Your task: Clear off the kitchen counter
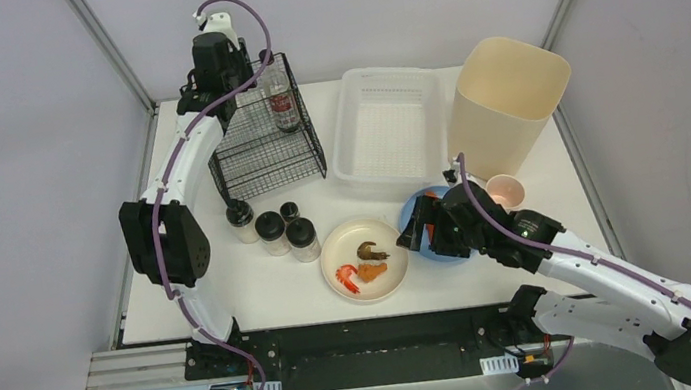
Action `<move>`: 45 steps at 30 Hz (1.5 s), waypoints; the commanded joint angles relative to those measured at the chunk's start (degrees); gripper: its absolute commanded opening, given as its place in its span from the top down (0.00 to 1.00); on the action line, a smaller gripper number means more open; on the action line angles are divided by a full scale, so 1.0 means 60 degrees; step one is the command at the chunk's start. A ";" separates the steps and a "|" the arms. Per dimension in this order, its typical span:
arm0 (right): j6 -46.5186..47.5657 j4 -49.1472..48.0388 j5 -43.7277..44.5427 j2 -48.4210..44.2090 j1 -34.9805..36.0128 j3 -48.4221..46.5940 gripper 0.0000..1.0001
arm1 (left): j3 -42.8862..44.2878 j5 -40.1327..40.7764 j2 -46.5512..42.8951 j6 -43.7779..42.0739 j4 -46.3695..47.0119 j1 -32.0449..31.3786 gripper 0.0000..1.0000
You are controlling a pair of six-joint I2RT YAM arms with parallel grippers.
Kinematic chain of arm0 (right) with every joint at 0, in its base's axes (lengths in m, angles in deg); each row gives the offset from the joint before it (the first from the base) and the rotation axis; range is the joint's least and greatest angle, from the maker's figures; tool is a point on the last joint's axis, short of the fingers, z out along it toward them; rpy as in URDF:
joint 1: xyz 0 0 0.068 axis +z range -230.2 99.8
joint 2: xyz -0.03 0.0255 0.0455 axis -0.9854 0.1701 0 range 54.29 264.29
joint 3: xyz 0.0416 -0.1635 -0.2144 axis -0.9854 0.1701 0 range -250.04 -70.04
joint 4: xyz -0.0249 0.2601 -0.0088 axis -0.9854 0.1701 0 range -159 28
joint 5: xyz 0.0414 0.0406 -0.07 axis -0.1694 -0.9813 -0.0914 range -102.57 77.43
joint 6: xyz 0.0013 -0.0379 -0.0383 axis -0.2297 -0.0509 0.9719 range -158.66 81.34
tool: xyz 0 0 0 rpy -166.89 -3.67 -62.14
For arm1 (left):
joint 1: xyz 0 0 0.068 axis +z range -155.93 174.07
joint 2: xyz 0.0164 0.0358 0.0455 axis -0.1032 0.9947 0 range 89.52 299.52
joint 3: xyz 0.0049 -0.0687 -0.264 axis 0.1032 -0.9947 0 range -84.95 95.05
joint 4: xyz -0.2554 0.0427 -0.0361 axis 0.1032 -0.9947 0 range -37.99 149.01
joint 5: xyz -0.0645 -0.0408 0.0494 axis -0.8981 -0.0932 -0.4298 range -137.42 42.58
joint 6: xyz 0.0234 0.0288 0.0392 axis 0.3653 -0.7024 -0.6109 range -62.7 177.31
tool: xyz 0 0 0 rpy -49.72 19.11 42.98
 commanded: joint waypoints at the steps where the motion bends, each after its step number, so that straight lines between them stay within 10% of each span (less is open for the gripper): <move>1: -0.0226 0.0017 0.0011 -0.0148 0.0094 -0.0112 0.08 | 0.0103 0.0186 -0.0500 0.0391 0.0763 0.0043 0.96; 14: 0.0040 0.0282 0.0262 -0.0041 0.0122 -0.0387 0.05 | 0.0058 0.0226 -0.0552 0.0355 0.0499 0.0043 0.34; 34: 0.1302 0.0796 0.0323 0.0585 0.0119 -0.2075 0.04 | 0.0787 -0.0371 -0.2355 0.0366 -0.2435 0.0028 0.16; 45: 0.1793 0.0511 -0.0510 0.1499 0.0297 -0.2842 0.05 | -0.1301 -0.1821 -0.4765 0.1439 -0.4531 0.0026 0.12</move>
